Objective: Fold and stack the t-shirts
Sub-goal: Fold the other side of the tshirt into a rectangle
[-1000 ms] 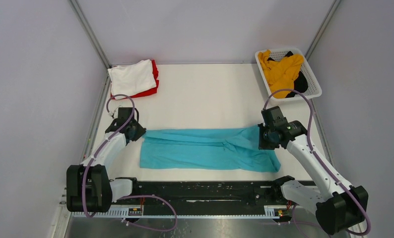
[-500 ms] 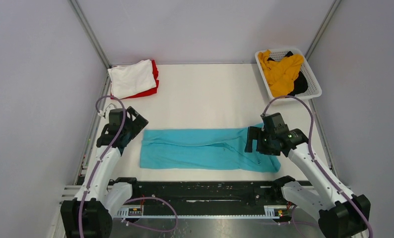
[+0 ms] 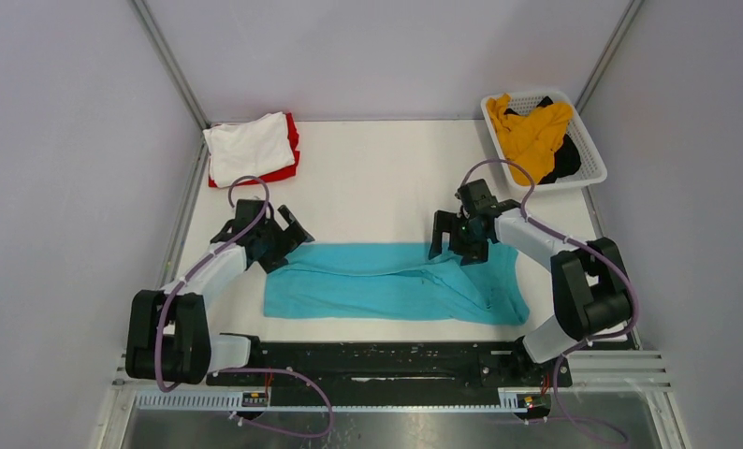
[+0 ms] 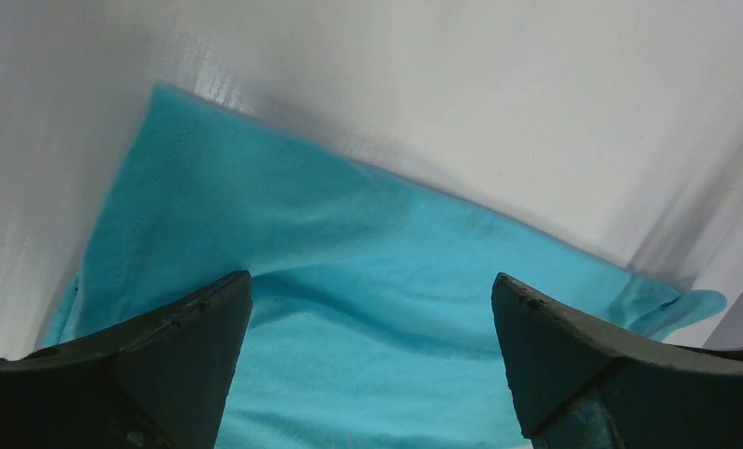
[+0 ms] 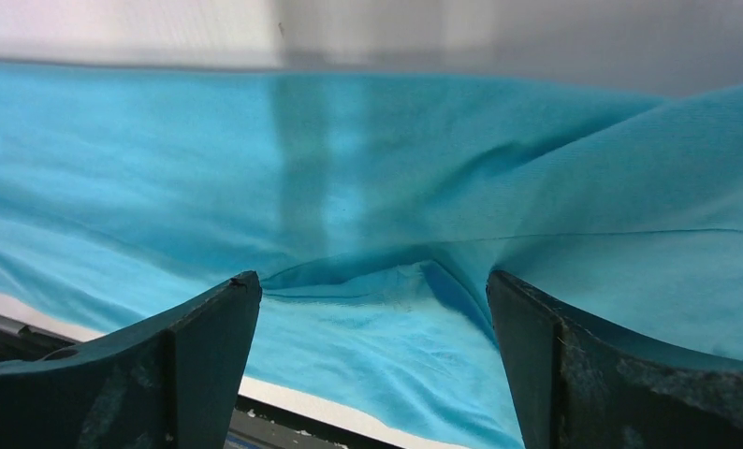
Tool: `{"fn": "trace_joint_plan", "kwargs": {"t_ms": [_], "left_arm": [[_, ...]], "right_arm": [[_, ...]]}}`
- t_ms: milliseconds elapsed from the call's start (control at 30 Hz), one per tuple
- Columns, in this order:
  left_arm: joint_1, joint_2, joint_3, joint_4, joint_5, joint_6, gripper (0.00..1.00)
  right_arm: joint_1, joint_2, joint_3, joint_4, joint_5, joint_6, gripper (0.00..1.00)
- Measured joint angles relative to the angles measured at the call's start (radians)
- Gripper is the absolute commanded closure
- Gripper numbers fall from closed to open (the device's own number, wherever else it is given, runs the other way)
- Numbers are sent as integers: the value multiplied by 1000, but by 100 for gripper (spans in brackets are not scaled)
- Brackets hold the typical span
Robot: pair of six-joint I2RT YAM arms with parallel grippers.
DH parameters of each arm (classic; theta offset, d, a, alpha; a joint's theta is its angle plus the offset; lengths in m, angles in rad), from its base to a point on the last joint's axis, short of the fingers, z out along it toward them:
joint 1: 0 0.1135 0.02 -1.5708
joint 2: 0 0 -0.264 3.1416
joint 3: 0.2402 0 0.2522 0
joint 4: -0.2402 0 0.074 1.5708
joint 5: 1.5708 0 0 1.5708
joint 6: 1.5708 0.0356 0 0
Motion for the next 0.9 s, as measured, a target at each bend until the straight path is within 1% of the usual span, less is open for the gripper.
{"fn": "trace_joint_plan", "kwargs": {"t_ms": [200, 300, 400, 567, 667, 767, 900], "left_arm": [[0, 34, 0, 6, -1, 12, 1], [0, 51, 3, 7, -4, 17, 1], [0, 58, 7, 6, -10, 22, 1], [0, 58, 19, 7, -12, 22, 1], [0, 57, 31, 7, -12, 22, 1], [0, 53, 40, 7, -10, 21, 1], [-27, 47, 55, 7, -3, 23, 1]], "right_arm": [[11, -11, -59, 34, -100, 8, 1], [53, -41, -105, 29, -146, 12, 0], [138, -92, -130, -3, -173, 22, 1], [316, -188, -133, -65, -180, 28, 1], [389, -222, -133, -89, -210, 19, 1], [409, -261, -136, -106, -219, 10, 0], [403, -320, -138, -117, -151, 35, 0]]}}
